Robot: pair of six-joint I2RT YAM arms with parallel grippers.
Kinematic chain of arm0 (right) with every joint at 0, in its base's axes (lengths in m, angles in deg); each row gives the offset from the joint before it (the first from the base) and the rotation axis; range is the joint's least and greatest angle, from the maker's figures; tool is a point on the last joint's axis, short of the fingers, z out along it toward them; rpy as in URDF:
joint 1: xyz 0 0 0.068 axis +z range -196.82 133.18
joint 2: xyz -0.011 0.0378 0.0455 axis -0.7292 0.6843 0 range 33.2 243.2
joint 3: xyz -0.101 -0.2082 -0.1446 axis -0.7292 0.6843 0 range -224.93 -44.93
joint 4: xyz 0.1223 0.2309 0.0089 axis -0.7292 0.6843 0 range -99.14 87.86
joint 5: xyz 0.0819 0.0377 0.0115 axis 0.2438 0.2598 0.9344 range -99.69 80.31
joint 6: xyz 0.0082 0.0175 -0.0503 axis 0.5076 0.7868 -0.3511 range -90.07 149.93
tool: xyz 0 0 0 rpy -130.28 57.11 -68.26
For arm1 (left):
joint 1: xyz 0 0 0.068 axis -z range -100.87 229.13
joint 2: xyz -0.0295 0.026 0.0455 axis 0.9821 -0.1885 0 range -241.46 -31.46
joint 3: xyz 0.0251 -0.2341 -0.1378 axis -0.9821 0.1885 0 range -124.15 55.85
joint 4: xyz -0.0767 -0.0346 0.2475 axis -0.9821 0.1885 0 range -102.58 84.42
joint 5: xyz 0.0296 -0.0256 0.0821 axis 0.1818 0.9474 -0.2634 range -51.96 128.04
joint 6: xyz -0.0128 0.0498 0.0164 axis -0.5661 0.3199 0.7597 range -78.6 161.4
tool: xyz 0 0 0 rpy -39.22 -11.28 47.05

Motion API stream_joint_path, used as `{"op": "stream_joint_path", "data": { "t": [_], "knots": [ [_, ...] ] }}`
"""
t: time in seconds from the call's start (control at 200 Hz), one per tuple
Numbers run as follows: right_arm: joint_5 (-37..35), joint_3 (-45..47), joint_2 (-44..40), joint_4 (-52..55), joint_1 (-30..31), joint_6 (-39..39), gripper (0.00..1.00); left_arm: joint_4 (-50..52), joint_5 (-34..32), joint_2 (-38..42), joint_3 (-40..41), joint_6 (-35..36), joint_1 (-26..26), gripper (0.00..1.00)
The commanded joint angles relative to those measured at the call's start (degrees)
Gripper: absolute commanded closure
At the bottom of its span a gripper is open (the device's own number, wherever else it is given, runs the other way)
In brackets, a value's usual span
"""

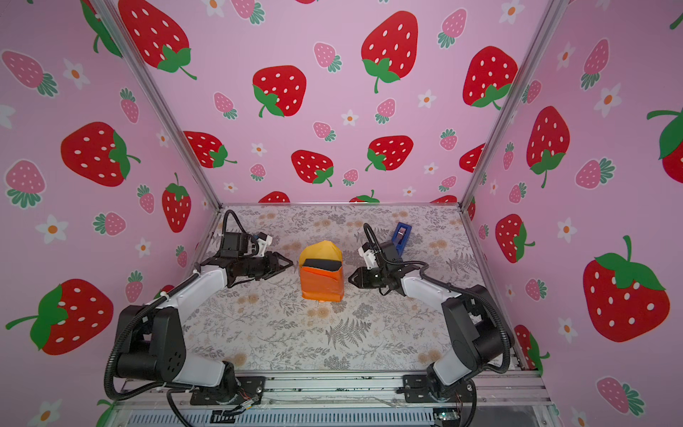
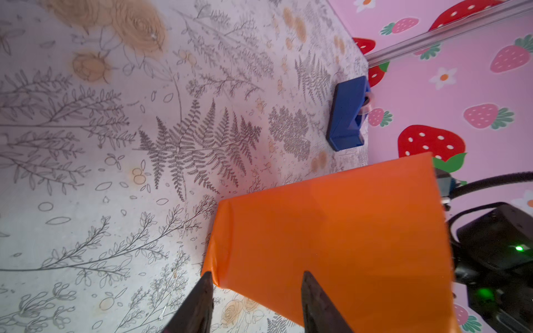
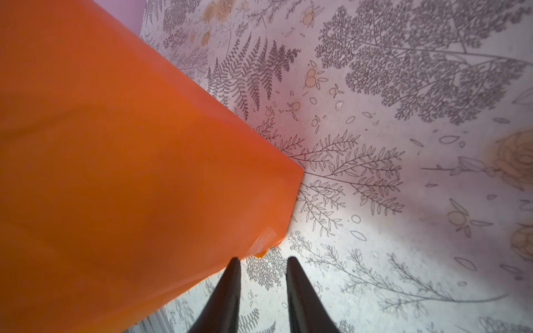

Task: Wrap a gift box in wrapping paper
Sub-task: Rotate the gift box at the center of the table, then fold the wrapping paper for the gift box.

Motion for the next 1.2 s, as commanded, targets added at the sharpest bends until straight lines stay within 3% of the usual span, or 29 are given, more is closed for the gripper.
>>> {"op": "stream_joint_path", "data": {
  "t": [0.0, 0.115, 0.18, 0.22, 0.345, 0.495, 0.56, 0.66, 0.84, 1.041, 1.196],
  "knots": [
    [-2.4, 3.3, -3.7, -5.9, 0.0, -1.9, 0.67, -8.8, 4.2, 1.7, 1.8, -2.1, -0.5, 0.31],
    [-5.4, 8.5, -9.5, -13.8, 0.3, -4.2, 0.54, -24.6, 4.5, 3.8, 9.6, -11.9, -3.9, 0.00],
    [-6.2, 11.2, -11.8, -18.6, 0.5, -6.4, 0.49, -32.6, 3.3, 5.4, 14.1, -18.6, -6.4, 0.01],
    [-6.6, 12.7, -12.9, -21.0, 0.8, -7.7, 0.40, -34.1, 3.2, 6.2, 15.1, -19.7, -7.3, 0.01],
    [-7.5, 15.4, -14.9, -26.1, 1.6, -11.2, 0.19, -22.4, 0.8, 8.9, 11.2, -11.6, -7.0, 0.01],
    [-6.6, 17.4, -14.9, -31.8, 2.9, -16.3, 0.10, -13.6, -4.7, 14.2, 9.7, 0.1, -2.9, 0.03],
    [-10.1, 19.3, -16.1, -35.1, 3.8, -17.5, 0.00, -13.7, -7.7, 16.6, 10.9, 4.5, -0.3, 0.06],
    [-8.7, 22.7, -16.5, -41.7, 3.9, -18.9, 0.00, -18.2, -13.0, 20.9, 15.3, 11.2, 5.0, 0.07],
    [-1.9, 24.9, -12.2, -52.2, 4.5, -21.1, 0.00, -28.5, -14.5, 21.5, 22.4, 15.9, 10.2, 0.04],
    [-0.5, 19.8, -3.4, -56.5, 6.3, -18.1, 0.00, -28.0, -12.1, 13.5, 18.5, 18.2, 11.8, 0.03],
    [-4.2, 14.9, 0.8, -54.7, 8.2, -18.1, 0.00, -27.8, -10.3, 10.1, 15.5, 19.0, 12.4, 0.02]
  ]
}}
